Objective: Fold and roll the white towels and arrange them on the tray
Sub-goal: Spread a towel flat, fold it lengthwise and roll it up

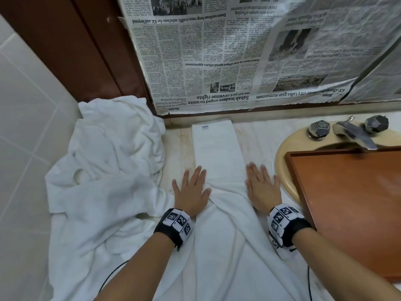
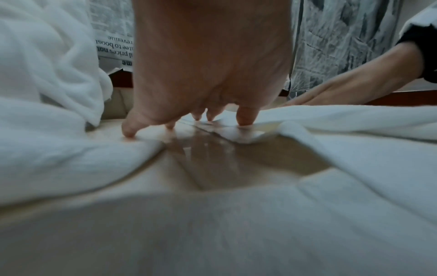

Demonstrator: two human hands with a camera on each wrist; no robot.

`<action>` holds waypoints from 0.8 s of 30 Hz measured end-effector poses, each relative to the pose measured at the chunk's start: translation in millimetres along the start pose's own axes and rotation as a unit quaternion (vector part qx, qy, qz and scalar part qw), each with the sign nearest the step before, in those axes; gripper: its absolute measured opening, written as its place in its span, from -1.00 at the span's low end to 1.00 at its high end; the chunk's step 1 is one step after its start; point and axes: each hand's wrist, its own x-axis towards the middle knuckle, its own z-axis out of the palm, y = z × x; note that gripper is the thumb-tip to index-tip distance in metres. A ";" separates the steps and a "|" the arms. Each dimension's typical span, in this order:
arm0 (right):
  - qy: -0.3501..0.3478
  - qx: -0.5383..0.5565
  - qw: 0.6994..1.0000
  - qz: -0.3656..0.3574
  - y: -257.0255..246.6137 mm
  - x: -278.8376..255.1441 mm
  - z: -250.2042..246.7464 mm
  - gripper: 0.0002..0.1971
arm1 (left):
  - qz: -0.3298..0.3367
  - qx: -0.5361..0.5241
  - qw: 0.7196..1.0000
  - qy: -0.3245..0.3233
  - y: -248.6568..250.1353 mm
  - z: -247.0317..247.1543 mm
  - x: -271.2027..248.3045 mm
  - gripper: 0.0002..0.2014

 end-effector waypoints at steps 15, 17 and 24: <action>0.018 0.075 0.996 -0.049 -11.6 -127.8 20.5 -0.64 | 0.084 -0.066 0.988 0.114 15.3 22.9 -31.7 -0.70; 0.006 0.042 0.997 -0.068 -14.7 -129.3 16.6 -0.70 | 0.089 -0.056 0.988 0.116 16.2 27.7 -34.4 -0.67; -0.052 0.195 0.979 -0.030 -29.1 -142.9 1.2 -0.84 | 0.077 -0.061 0.987 0.124 21.1 31.1 -41.0 -0.69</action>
